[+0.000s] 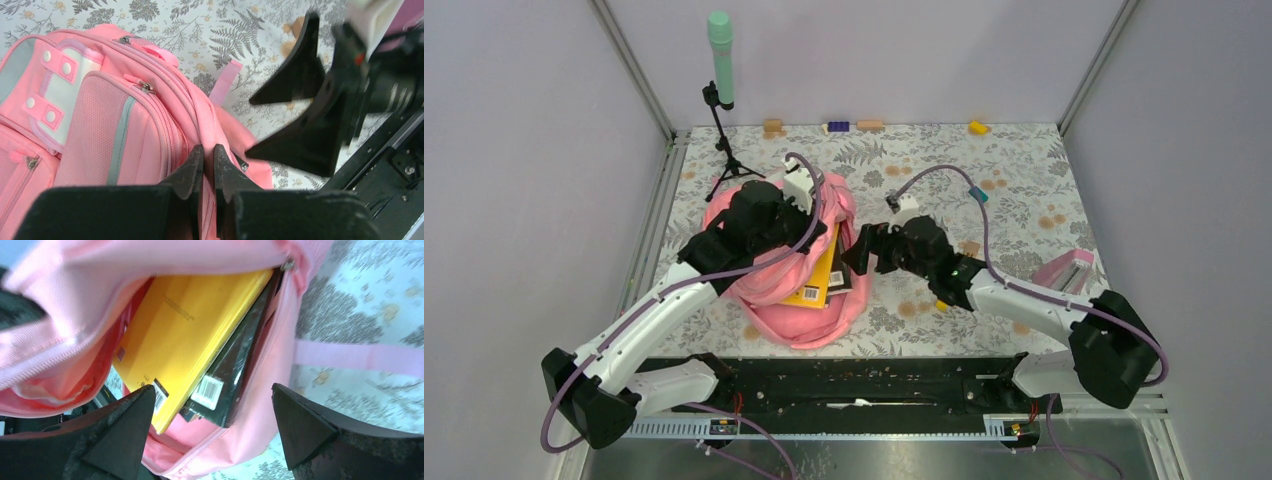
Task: Pack the student bag
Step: Place the book in the student bag, then zip the student bag at the center of the board.
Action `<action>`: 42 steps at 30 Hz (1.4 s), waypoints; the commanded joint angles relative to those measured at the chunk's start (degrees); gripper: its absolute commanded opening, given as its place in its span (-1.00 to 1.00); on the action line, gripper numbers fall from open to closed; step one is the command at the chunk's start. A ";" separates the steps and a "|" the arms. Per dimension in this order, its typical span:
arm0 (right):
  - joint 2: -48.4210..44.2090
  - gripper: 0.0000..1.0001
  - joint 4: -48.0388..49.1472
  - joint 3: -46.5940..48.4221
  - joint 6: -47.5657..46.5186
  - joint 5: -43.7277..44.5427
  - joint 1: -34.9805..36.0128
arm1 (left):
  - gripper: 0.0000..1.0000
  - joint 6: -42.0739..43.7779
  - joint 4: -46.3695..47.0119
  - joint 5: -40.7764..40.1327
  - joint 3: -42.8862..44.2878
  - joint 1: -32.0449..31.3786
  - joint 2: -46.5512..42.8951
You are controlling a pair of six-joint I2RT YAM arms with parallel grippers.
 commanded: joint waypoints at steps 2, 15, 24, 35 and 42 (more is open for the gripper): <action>-3.27 0.76 -1.31 1.01 -9.82 -20.18 -9.74 | -1.00 8.51 2.47 3.19 4.80 0.84 -4.73; 0.51 0.76 -9.24 0.77 -3.52 9.51 0.20 | -1.00 7.10 2.87 8.40 0.93 2.67 -6.42; 14.57 0.72 -9.47 9.92 -1.99 20.19 3.07 | -1.00 3.85 6.90 11.13 -0.81 2.65 -6.88; 12.36 -0.92 -11.99 6.28 -1.14 12.82 1.04 | -1.00 -3.24 17.05 7.41 0.69 -3.44 -0.87; 1.25 -1.00 -15.79 1.76 -5.58 -2.20 -15.45 | -0.28 -4.81 18.79 2.98 2.71 -8.06 4.71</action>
